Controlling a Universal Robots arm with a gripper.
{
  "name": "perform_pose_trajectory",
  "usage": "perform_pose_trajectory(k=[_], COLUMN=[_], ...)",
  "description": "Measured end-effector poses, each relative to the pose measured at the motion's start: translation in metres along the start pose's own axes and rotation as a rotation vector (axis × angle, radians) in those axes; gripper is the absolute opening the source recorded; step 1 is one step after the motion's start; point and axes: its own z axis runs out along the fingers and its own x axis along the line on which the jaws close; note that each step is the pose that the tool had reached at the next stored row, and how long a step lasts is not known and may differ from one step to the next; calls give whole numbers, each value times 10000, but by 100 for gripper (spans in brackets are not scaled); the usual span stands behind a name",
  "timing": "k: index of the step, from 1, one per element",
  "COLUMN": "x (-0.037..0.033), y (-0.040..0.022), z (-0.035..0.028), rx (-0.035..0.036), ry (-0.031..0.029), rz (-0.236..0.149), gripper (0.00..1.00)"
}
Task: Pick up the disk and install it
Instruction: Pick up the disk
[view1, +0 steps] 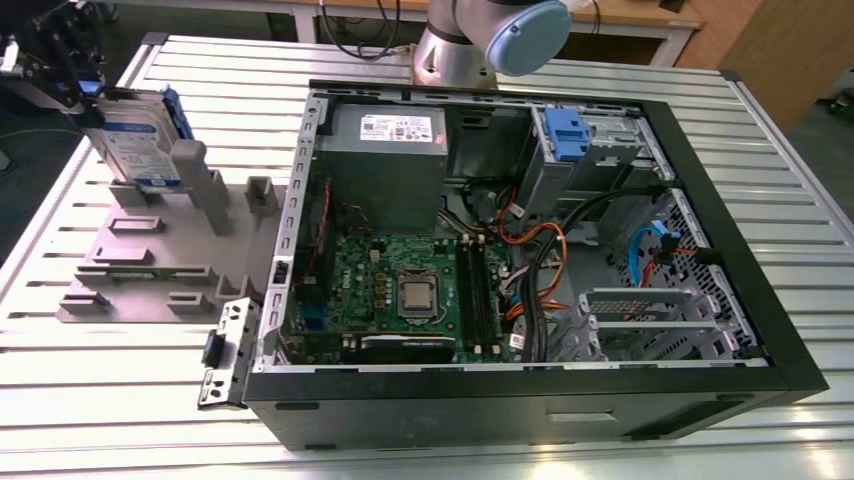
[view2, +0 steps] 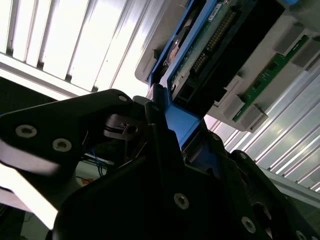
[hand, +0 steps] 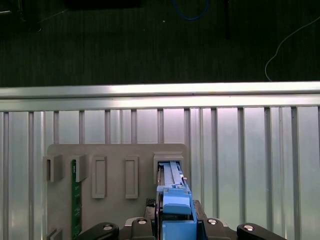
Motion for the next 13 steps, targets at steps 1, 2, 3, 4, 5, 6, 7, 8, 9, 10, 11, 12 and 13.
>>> perform_pose_trajectory(k=[1,2,3,4,5,6,7,8,9,10,11,12,13], x=[0,0,0,0,0,1,1,1,1,1,1,2,2], y=[0,0,0,0,0,0,0,0,0,0,0,0,0], z=[-5,-10,-18,-25,-36,-46,-58,-69,-79,-88,-99,-106,-112], rx=[-2,-1,0,2,1,1,2,1,2,2,1,2,2], ry=[1,1,0,-1,0,-1,-1,-1,-1,-1,0,-1,-1], rz=[0,0,0,0,0,0,1,0,0,0,0,0,0], gripper=[36,36,36,36,36,36,36,36,36,36,36,36,36])
